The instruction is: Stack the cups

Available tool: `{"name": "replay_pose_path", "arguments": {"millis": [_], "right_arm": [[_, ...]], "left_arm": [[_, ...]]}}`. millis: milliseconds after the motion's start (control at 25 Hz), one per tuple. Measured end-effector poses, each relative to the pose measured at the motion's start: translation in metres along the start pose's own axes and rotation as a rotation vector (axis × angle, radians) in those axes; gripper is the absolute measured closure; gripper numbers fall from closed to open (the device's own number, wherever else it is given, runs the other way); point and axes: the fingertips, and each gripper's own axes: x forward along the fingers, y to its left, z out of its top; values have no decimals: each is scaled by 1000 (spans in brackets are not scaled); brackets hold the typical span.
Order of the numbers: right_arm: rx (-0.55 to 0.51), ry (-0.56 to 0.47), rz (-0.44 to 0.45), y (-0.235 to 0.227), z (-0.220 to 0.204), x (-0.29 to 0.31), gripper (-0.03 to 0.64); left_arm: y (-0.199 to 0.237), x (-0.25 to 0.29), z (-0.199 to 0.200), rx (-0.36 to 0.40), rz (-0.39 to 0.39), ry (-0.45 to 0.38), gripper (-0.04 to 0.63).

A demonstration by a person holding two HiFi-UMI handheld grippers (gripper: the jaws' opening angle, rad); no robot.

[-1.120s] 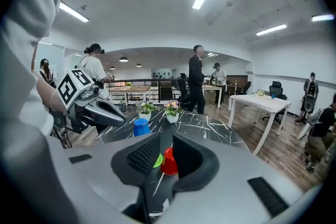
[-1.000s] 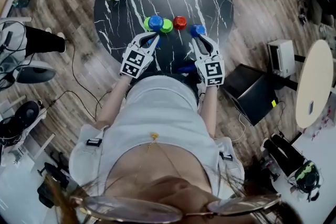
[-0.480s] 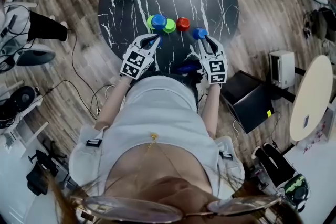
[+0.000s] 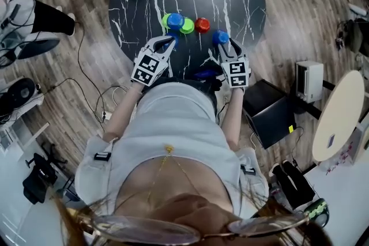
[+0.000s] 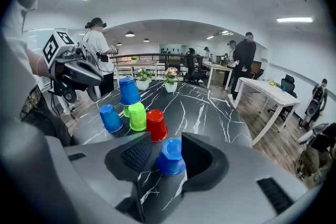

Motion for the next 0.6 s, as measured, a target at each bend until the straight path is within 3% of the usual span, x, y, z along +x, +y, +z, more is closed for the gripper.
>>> {"name": "replay_pose_path", "arguments": {"millis": [280, 600], "right_arm": [[39, 55, 13, -5, -16, 19, 380], [76, 98, 35, -9, -36, 39, 371]], "left_arm": [[-5, 5, -1, -13, 10, 0, 563], [-5, 0, -6, -11, 31, 40, 563]]}}
